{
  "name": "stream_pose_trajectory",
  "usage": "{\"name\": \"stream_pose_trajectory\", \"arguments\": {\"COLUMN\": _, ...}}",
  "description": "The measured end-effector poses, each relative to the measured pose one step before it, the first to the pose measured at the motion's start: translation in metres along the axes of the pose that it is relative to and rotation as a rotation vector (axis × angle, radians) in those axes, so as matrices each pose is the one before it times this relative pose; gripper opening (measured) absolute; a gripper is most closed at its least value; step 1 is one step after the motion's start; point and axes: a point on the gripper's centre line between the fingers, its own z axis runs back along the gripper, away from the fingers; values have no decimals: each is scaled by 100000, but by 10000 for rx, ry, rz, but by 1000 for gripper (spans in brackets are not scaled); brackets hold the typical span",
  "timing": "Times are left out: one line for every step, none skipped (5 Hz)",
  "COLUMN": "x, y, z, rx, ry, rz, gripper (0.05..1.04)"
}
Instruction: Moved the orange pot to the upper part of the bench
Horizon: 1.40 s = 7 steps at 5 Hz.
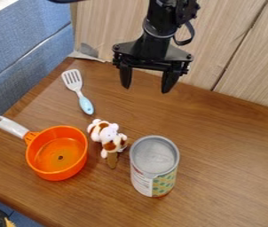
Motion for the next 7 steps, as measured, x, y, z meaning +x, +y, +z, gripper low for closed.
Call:
{"name": "stream_pose_trajectory", "arguments": {"x": -551, "y": 120, "z": -740, "rx": 164, "ry": 247, "rz": -31, "gripper": 1000}}
{"name": "stream_pose_trajectory", "arguments": {"x": -1527, "y": 2182, "z": -549, "rx": 535, "ry": 334, "rz": 364, "gripper": 1000}}
{"name": "stream_pose_trajectory", "arguments": {"x": -339, "y": 2355, "z": 1424, "rx": -11, "ry": -250, "rz": 413, "gripper": 1000}}
{"name": "stream_pose_trajectory", "arguments": {"x": -1283, "y": 2649, "z": 820, "rx": -82, "ry": -99, "rz": 331, "gripper": 1000}}
{"name": "stream_pose_trajectory", "arguments": {"x": -2010, "y": 2752, "z": -24, "rx": -108, "ry": 149, "rz": 203, "gripper": 1000}}
{"name": "stream_pose_trajectory", "arguments": {"x": -1650, "y": 3863, "z": -1837, "rx": 225, "ry": 540, "rz": 515, "gripper": 1000}}
{"name": "stream_pose_trajectory", "arguments": {"x": -416, "y": 2349, "z": -1840, "rx": 389, "ry": 334, "rz": 345, "gripper": 1000}}
